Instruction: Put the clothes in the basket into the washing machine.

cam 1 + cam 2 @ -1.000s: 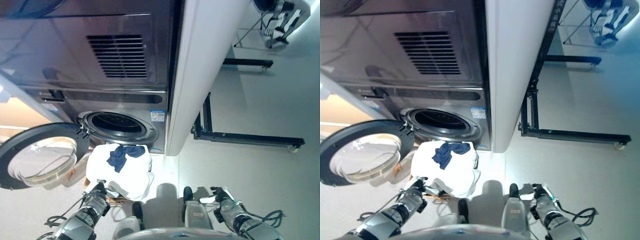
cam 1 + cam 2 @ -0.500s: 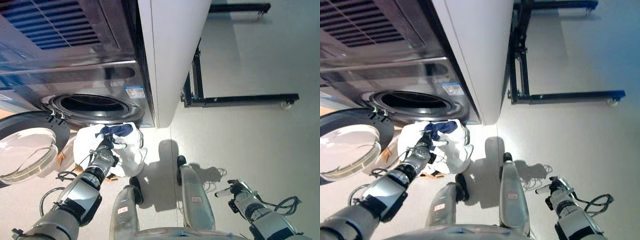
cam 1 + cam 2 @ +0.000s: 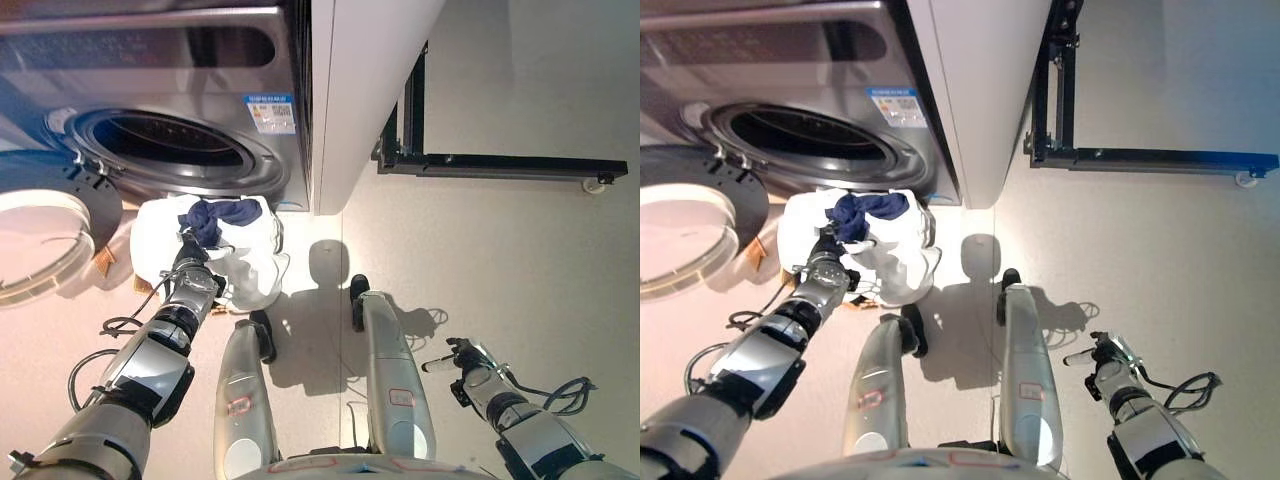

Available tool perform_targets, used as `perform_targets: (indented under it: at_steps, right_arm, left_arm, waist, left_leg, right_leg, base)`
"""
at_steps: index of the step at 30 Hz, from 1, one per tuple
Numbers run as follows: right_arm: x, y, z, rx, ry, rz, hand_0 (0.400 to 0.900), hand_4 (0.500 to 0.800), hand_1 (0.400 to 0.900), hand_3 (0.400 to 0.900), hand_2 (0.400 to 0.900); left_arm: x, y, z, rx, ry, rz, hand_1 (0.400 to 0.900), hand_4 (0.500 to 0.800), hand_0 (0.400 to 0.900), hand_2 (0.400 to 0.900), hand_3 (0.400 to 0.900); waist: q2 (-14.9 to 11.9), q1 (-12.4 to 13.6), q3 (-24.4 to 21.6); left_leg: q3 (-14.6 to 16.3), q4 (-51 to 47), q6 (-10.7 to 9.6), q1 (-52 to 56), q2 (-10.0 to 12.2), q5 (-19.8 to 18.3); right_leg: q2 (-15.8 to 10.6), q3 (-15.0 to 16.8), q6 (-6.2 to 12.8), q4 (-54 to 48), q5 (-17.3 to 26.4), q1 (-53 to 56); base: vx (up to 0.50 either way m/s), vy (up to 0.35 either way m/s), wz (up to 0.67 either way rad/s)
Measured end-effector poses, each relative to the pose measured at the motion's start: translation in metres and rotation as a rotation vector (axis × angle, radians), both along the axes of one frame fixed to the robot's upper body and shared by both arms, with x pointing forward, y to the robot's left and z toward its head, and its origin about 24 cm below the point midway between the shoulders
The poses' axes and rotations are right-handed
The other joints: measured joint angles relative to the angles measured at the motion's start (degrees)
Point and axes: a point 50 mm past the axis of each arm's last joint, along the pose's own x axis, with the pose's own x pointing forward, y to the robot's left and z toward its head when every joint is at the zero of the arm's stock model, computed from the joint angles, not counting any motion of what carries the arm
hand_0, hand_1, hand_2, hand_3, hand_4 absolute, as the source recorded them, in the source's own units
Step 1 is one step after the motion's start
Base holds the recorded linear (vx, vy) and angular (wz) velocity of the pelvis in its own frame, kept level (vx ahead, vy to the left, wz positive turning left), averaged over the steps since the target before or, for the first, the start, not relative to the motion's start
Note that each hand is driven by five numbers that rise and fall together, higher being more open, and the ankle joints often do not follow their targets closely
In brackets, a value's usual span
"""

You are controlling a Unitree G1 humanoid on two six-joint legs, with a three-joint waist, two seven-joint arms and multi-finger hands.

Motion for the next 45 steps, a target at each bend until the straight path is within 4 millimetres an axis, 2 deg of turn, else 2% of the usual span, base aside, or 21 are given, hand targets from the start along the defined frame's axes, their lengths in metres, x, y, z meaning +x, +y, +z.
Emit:
perform_targets:
  at_steps: [8, 14, 21, 29, 37, 43, 45]
  right_arm:
    - [0.006, 0.004, 0.003, 0.025, -0.047, 0.006, 0.9, 0.8, 0.9, 0.9, 0.9]
    - [0.008, 0.005, 0.004, 0.032, -0.064, 0.012, 0.9, 0.8, 0.9, 0.9, 0.9]
    - [0.008, 0.005, 0.004, 0.046, -0.076, 0.005, 0.9, 0.8, 0.9, 0.9, 0.9]
    - [0.01, 0.007, 0.005, 0.064, -0.095, -0.003, 0.9, 0.8, 0.9, 0.9, 0.9]
    - [0.008, 0.005, 0.005, 0.085, -0.106, -0.033, 0.9, 0.8, 0.9, 0.9, 0.9]
    - [0.005, 0.003, 0.003, 0.083, -0.098, -0.04, 0.9, 0.8, 0.9, 0.9, 0.9]
    - [0.001, 0.002, 0.002, 0.083, -0.09, -0.048, 0.9, 0.8, 0.9, 0.9, 0.9]
  left_arm:
    - [0.009, 0.019, 0.029, 0.057, -0.076, 0.046, 0.9, 0.8, 0.9, 0.9, 0.9]
    - [0.021, 0.031, 0.062, 0.104, -0.148, 0.091, 0.9, 0.8, 0.9, 0.9, 0.9]
    - [0.03, 0.043, 0.099, 0.146, -0.214, 0.142, 0.9, 0.8, 0.9, 0.9, 0.9]
    - [0.035, 0.053, 0.137, 0.181, -0.297, 0.17, 0.9, 0.8, 0.9, 0.9, 0.9]
    - [0.035, 0.059, 0.148, 0.196, -0.317, 0.188, 0.9, 0.8, 0.9, 0.9, 0.9]
    - [0.037, 0.058, 0.157, 0.198, -0.34, 0.186, 0.9, 0.8, 0.9, 0.9, 0.9]
    - [0.037, 0.058, 0.16, 0.208, -0.348, 0.185, 0.9, 0.8, 0.9, 0.9, 0.9]
  waist:
    - [-3.04, 0.91, 2.47]
    - [-4.47, 1.34, 3.91]
    - [-4.73, 0.57, 4.06]
    - [-4.75, -0.42, 4.07]
    - [-4.77, -1.28, 4.11]
    - [-4.95, -1.94, 5.57]
    - [-4.92, -1.84, 5.6]
  left_leg:
    - [-2.83, 4.67, -0.86, -6.44, 0.2, -0.67]
    - [-3.96, 6.9, -0.95, -9.59, 0.2, -0.95]
    - [-4.94, 10.41, -1.21, -13.54, 0.19, -1.63]
    - [-5.8, 15.64, -0.54, -17.66, 0.26, -3.33]
    - [-6.72, 25.52, 0.12, -24.88, 1.09, -7.2]
    - [-7.79, 30.5, -0.11, -29.67, 1.08, -8.37]
    - [-8.01, 32.17, 0.49, -31.09, 1.08, -8.84]
  right_leg:
    - [-0.5, -1.94, -1.08, 5.06, -1.82, -4.9]
    - [-0.77, -2.33, -1.67, 7.78, -2.58, -7.65]
    - [-0.97, -2.36, -1.87, 11.3, -3.84, -11.24]
    - [-0.92, -1.89, -2.18, 16.26, -5.18, -15.35]
    - [0.08, -0.28, -2.43, 25.04, -7.61, -23.01]
    - [0.16, 0.2, -2.63, 29.85, -8.51, -27.81]
    - [0.1, 0.42, -2.77, 31.42, -8.88, -29.22]
  base:
    - [0.01, -0.009, 0.11]
    - [0.04, -0.002, 0.07]
    - [0.05, 0.003, 0.04]
    - [0.06, -0.005, -0.02]
    - [0.01, 0.0, -0.08]
    - [0.0, -0.008, -0.01]
    - [0.0, -0.005, -0.02]
